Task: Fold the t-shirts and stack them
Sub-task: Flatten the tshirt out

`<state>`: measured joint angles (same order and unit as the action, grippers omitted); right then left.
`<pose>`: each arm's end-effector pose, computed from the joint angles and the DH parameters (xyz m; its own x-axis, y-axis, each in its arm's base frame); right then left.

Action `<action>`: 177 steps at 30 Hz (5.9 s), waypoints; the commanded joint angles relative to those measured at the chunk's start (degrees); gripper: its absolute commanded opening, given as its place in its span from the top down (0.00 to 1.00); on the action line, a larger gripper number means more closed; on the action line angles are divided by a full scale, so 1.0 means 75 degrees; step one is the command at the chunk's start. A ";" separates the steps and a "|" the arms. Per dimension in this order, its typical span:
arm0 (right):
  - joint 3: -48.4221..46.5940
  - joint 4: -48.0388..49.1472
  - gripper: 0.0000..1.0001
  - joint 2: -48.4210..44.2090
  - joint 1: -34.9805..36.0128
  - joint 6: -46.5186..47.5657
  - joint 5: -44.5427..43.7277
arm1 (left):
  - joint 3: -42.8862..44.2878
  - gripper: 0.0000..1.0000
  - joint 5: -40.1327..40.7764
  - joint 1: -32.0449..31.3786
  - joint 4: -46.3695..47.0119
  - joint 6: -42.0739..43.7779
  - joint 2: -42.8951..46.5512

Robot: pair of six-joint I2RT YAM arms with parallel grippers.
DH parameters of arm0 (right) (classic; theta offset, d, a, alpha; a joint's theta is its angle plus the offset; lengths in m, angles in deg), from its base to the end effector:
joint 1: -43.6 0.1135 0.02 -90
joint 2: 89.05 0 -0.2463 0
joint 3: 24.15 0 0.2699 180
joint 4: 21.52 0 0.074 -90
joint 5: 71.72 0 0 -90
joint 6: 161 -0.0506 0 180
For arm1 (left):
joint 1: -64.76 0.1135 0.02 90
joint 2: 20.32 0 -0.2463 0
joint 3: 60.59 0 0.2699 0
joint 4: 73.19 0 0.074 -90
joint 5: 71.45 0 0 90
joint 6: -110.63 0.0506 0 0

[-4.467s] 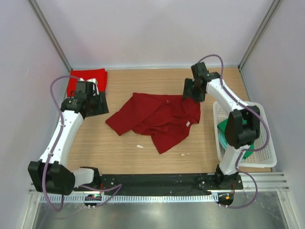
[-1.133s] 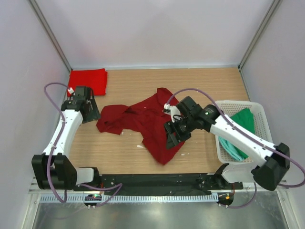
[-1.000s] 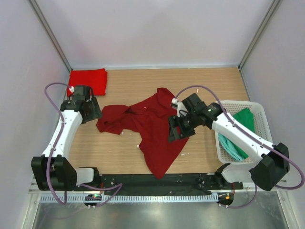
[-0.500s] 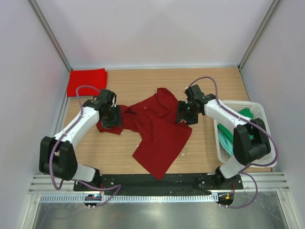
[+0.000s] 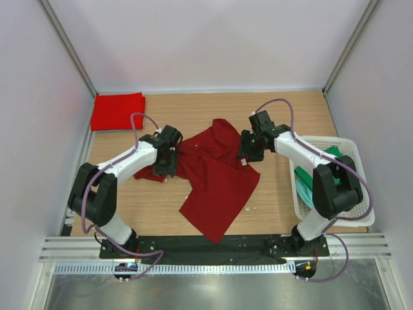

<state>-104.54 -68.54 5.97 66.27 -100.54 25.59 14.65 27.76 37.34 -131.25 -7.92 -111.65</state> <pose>0.3312 0.1453 0.1814 -0.9225 0.1447 -0.3579 0.0193 0.9432 0.3315 0.2868 -0.1397 0.1657 -0.9488 -0.0393 -0.3135 -0.0429 0.9991 0.0047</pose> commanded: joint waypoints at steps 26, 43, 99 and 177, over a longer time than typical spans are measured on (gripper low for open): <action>0.1858 -0.0354 0.56 -0.3072 0.2285 0.0329 -0.0331 | 0.0447 1.00 0.1936 -0.0282 0.1001 0.0667 -0.1441; 0.1050 -0.1091 0.36 -0.1503 0.5916 0.1677 -0.0623 | 0.0294 1.00 0.1678 -0.0258 -0.0323 0.0116 0.1044; 0.0535 -0.1666 0.99 -0.2376 0.6107 -0.0186 -0.4759 | 0.1430 1.00 0.1222 0.0491 -0.1225 -0.0552 0.2368; -0.8161 0.2154 0.99 -0.4760 0.4394 0.3728 -0.2944 | 0.6002 1.00 0.0600 0.1582 0.2149 0.1358 0.6610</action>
<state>-165.32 -56.36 -30.97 99.32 -69.51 0.43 60.72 32.90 49.41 -120.93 1.32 -62.71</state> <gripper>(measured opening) 0.038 0.006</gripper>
